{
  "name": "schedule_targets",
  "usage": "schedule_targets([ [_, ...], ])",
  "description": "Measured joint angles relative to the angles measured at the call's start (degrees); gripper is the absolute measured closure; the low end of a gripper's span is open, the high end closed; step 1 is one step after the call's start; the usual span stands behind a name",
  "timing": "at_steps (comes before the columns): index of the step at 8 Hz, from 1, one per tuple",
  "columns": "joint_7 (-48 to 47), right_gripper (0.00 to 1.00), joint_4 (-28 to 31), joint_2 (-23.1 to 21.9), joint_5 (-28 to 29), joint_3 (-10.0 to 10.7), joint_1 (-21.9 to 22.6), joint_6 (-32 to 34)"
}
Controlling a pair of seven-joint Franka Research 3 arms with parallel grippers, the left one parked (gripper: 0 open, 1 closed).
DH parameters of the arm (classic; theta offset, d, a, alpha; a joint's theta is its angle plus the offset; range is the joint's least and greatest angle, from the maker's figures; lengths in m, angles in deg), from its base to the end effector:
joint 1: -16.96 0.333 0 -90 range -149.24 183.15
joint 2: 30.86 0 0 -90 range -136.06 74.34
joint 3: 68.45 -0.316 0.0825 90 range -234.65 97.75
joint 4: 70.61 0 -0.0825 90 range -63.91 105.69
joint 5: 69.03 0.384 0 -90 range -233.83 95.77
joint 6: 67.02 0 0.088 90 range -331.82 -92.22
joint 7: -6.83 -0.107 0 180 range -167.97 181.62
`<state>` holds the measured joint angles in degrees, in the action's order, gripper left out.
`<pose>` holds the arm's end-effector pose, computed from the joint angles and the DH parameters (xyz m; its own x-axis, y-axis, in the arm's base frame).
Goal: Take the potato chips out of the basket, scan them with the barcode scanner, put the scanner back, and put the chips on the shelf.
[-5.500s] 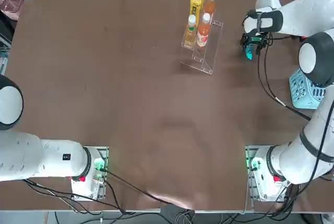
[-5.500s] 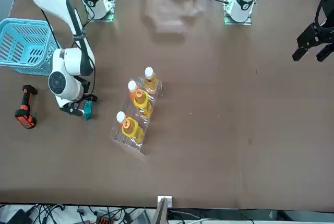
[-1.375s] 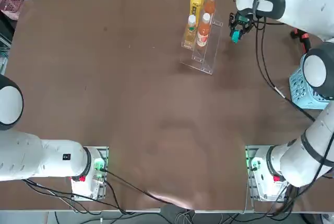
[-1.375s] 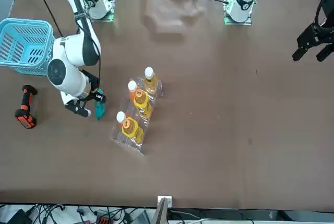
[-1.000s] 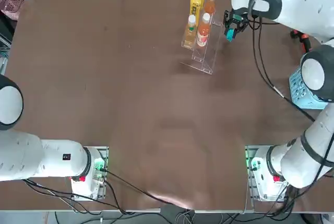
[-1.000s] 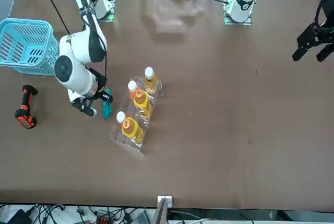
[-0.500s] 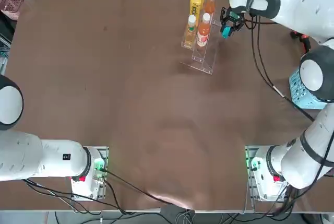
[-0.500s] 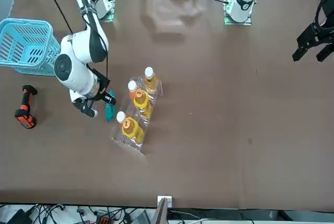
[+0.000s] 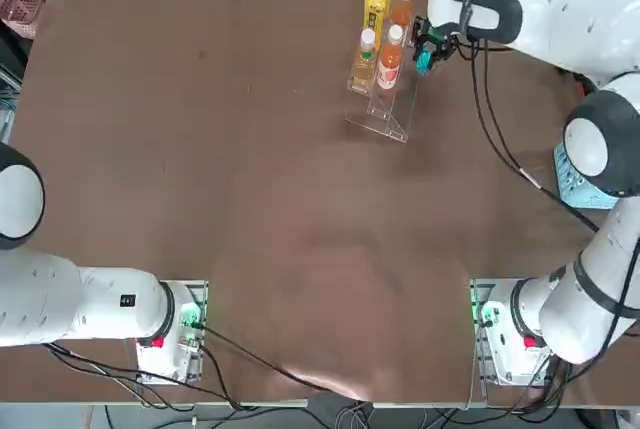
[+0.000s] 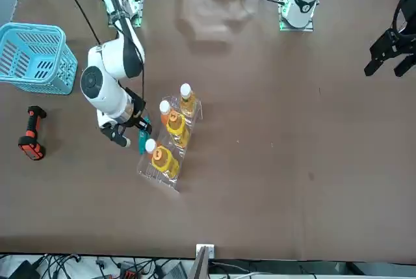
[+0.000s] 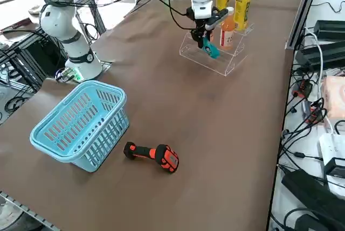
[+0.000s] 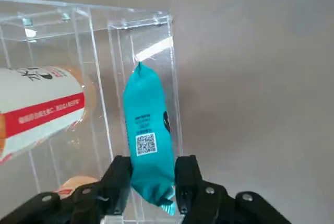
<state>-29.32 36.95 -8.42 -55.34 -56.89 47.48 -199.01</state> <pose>0.5975 0.2187 0.3108 0.9052 -0.4237 -0.0317 -0.4245 -0.8987 -0.1100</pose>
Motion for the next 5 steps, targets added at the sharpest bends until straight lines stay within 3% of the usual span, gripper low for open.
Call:
schedule_targets([
  [2,0.0,0.53,0.0,0.4,0.0,0.0,0.1,-0.6],
  [4,0.0,0.41,-0.1,0.5,0.0,0.0,0.2,-1.3],
  [5,0.0,0.28,-0.1,0.5,0.0,0.0,0.3,-1.5],
])
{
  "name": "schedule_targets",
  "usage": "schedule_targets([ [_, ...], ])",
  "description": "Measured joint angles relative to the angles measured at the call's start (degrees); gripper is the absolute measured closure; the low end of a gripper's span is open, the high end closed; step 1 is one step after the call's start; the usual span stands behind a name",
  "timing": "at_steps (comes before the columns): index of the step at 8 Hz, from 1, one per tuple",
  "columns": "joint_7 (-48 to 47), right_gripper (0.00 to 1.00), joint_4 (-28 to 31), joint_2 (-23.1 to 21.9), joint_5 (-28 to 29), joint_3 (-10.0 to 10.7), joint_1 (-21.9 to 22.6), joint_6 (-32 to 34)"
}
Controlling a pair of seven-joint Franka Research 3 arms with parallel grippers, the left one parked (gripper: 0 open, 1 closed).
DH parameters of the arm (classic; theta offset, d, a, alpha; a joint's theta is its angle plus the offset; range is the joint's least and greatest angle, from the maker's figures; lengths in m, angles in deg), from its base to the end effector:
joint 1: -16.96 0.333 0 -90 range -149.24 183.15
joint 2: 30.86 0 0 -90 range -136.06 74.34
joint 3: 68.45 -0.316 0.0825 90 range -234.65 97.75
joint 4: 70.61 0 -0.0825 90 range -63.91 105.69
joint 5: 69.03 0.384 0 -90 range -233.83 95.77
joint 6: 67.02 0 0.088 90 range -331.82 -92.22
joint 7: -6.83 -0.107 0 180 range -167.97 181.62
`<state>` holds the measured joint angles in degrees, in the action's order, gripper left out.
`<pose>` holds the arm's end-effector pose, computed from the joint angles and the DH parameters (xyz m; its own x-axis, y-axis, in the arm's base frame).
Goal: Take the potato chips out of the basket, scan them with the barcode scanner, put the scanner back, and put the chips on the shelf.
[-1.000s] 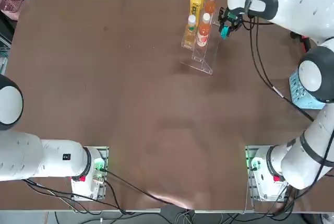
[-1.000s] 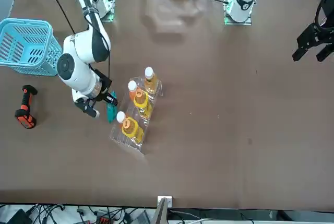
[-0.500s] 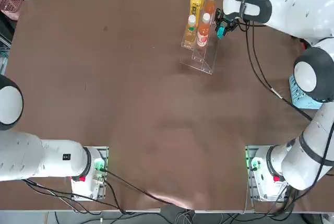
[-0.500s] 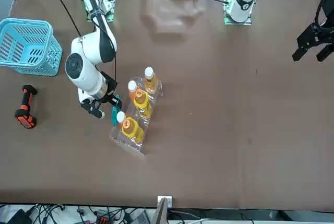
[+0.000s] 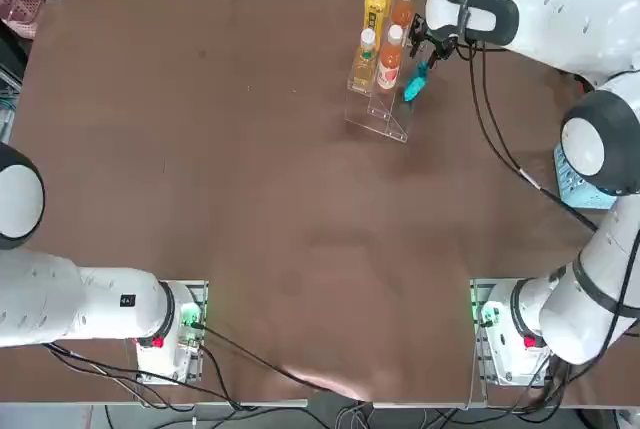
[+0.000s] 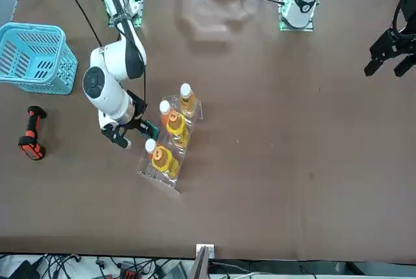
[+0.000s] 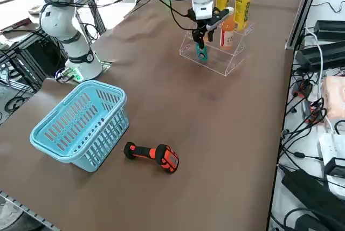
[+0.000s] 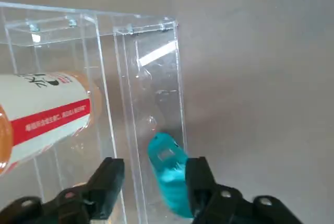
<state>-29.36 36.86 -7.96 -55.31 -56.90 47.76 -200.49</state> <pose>0.5993 0.2221 0.3088 0.9063 -0.4224 -0.0148 -0.4210 -0.8991 -0.1200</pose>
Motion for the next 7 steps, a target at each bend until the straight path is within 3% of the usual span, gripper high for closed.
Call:
schedule_targets([
  [1,0.0,0.24,0.0,0.0,0.0,0.0,0.0,0.0],
  [2,0.0,0.08,0.0,0.0,0.0,0.0,0.0,-0.1],
  [3,0.0,0.0,0.0,0.0,0.0,0.0,0.0,-0.1],
  [7,0.9,0.0,-0.1,0.0,0.0,0.5,-0.1,-0.1],
])
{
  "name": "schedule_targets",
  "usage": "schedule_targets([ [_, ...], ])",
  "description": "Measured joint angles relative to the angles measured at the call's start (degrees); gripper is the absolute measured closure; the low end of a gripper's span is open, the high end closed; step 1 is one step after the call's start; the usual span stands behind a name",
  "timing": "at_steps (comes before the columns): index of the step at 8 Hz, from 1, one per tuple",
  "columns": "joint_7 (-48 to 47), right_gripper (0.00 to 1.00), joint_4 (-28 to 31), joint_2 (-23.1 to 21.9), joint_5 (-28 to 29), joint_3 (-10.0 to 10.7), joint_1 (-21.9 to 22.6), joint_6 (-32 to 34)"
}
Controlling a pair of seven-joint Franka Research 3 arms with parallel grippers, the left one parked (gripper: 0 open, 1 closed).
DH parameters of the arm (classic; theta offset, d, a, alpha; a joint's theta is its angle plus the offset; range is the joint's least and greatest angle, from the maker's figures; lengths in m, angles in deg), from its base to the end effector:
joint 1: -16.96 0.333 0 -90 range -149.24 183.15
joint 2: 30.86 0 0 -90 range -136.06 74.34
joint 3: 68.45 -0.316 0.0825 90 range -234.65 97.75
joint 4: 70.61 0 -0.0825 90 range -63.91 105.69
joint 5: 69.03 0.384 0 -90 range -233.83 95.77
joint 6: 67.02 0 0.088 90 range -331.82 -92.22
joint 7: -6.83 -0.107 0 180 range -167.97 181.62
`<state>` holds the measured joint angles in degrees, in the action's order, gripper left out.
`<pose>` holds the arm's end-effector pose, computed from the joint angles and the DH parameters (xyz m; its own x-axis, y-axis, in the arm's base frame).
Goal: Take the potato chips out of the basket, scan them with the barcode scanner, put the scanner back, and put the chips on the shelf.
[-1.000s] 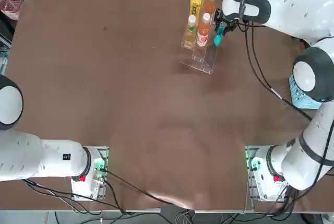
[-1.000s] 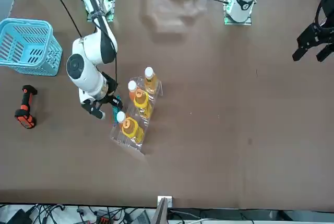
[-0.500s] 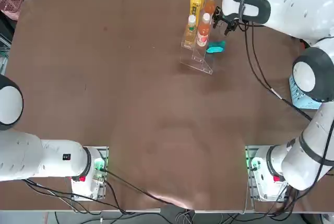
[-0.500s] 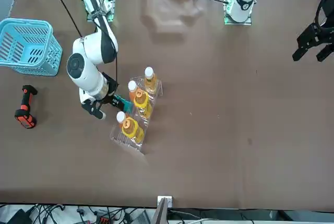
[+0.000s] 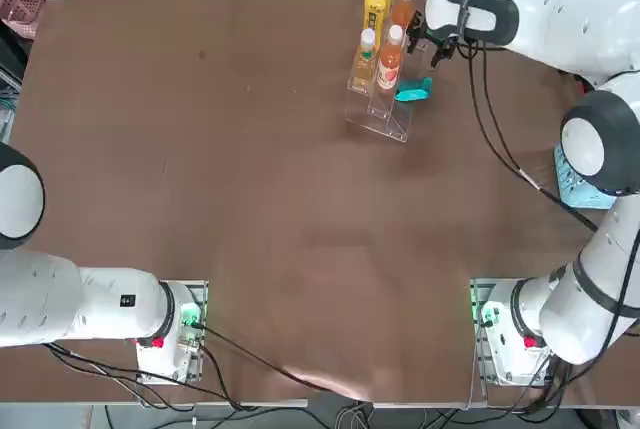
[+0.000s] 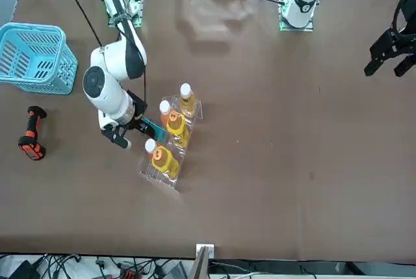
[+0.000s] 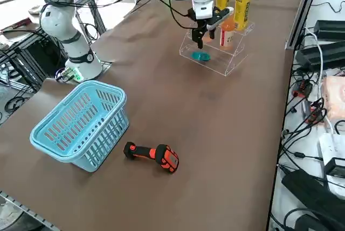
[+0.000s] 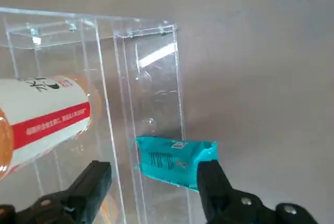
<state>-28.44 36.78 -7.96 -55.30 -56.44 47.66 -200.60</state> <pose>0.6019 0.2167 0.3100 0.9091 -0.4165 -0.0079 -0.4143 -0.9021 -0.1206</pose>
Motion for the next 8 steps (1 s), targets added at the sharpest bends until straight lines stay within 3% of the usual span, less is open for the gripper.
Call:
schedule_targets([
  [2,5.1,0.0,-0.9,-0.3,0.0,0.6,-2.0,2.5],
  [6,20.1,0.0,-7.8,-4.1,-0.1,1.1,-10.5,18.7],
  [8,25.6,0.0,-14.0,-5.5,-3.5,1.7,-13.8,29.3],
])
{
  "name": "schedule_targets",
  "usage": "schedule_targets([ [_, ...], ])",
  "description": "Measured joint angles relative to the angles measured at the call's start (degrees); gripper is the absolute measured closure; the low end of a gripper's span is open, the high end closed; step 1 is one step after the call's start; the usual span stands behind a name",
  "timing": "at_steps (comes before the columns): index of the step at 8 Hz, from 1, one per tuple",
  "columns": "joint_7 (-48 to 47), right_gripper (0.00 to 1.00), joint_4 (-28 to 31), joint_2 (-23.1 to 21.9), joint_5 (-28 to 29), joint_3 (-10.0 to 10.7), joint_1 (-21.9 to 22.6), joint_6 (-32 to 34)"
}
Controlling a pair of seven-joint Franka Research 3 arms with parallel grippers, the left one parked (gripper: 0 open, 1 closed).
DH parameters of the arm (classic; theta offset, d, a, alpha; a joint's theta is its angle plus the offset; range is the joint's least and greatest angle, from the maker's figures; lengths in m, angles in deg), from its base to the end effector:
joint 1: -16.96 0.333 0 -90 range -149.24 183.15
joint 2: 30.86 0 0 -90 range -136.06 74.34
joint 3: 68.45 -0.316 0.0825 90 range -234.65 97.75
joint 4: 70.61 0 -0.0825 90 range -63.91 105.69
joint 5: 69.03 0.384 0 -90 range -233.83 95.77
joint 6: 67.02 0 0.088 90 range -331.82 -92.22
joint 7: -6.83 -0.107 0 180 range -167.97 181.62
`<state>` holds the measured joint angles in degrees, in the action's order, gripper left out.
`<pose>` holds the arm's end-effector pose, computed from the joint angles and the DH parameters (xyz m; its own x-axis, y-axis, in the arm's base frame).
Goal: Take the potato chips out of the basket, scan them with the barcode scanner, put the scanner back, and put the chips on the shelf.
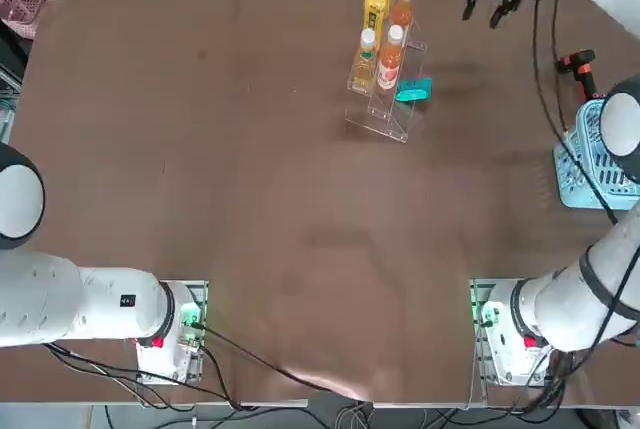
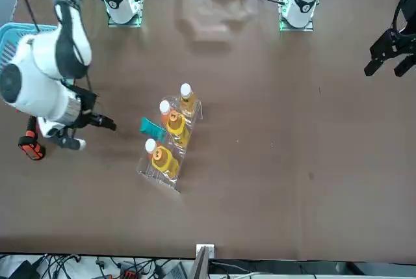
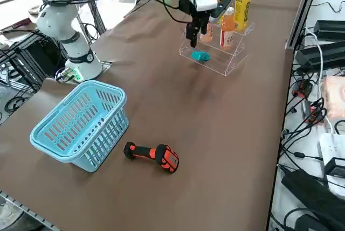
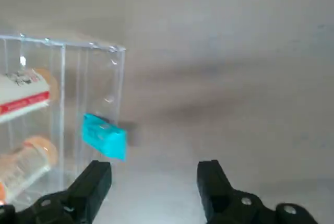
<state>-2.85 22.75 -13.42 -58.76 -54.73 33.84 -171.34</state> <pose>0.6338 0.0640 0.4394 0.9808 -0.1539 -0.1198 -0.1638 -0.9834 -0.0778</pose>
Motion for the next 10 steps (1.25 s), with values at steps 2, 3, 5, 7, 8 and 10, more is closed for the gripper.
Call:
schedule_targets([
  [2,1.1,0.0,-7.2,-0.5,-2.5,0.5,-2.3,9.8],
  [3,1.2,0.0,-10.4,-0.6,-2.8,0.7,-3.7,14.4],
  [5,1.6,0.0,-16.9,-0.7,-2.8,0.8,-5.7,23.4],
  [7,3.6,0.0,-20.8,-0.9,-2.8,1.2,-6.3,27.8],
  [8,4.1,0.0,-21.8,-0.9,-2.8,1.1,-6.3,28.6],
  [10,4.3,0.0,-22.3,-0.9,-2.8,0.1,-6.2,28.9],
])
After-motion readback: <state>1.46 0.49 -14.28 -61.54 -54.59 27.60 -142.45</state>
